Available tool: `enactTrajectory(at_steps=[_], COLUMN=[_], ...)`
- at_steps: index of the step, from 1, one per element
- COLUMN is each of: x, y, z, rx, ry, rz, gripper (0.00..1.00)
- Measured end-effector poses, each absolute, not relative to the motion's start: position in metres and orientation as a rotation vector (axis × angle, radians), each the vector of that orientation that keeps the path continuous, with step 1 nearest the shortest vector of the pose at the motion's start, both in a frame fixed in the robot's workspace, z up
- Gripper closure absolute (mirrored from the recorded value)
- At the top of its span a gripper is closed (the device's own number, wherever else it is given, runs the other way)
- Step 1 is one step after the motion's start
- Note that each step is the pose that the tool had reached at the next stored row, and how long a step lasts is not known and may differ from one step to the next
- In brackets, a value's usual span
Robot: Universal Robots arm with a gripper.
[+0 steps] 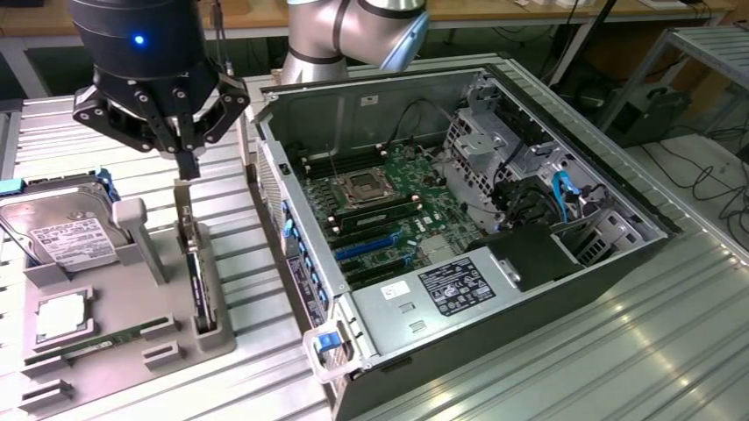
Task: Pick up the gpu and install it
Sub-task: 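Reach for the gpu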
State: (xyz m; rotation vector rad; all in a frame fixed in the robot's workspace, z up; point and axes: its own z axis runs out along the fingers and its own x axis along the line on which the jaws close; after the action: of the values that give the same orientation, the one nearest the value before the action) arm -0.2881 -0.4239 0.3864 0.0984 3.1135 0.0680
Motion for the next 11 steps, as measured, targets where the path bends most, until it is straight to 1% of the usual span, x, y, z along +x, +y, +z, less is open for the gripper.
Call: enactTrajectory(at_steps=[11], x=[-0.309], y=[-0.427], z=[0.386], rx=[0.093], ry=[3.114], rz=[0.068], gripper=[0.89])
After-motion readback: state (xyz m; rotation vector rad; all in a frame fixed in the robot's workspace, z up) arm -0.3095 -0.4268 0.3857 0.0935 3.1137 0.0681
